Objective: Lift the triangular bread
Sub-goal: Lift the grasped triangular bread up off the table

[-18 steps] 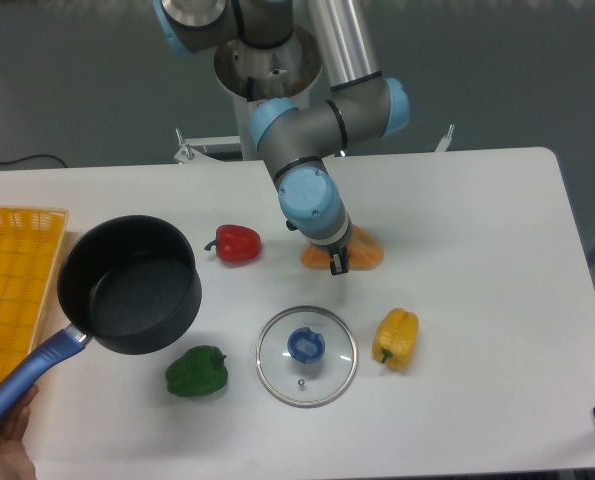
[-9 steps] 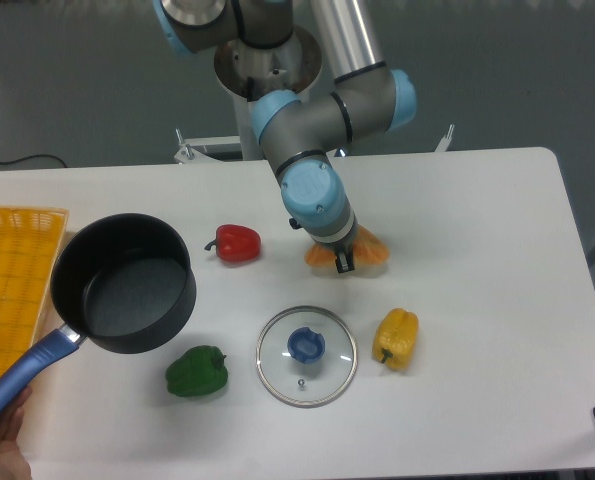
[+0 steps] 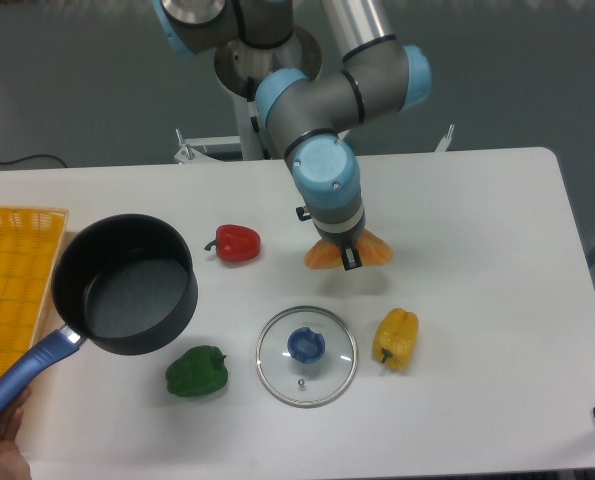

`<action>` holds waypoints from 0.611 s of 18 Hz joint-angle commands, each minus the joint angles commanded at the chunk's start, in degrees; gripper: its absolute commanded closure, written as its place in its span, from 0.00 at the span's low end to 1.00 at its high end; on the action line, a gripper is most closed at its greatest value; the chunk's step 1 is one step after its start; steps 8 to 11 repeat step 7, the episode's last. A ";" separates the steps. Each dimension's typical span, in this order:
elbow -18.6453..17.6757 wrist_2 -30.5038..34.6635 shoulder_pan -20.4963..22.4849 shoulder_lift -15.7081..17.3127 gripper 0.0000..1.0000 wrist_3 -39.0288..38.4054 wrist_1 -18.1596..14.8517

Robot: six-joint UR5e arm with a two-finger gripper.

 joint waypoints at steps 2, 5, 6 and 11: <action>2.11 -1.58 1.05 0.53 0.79 0.00 -2.99; 3.79 -2.55 2.11 1.23 0.79 0.26 -5.29; 3.79 -2.73 2.29 1.75 0.79 0.26 -5.20; 3.88 -3.34 2.46 1.93 0.79 0.26 -5.20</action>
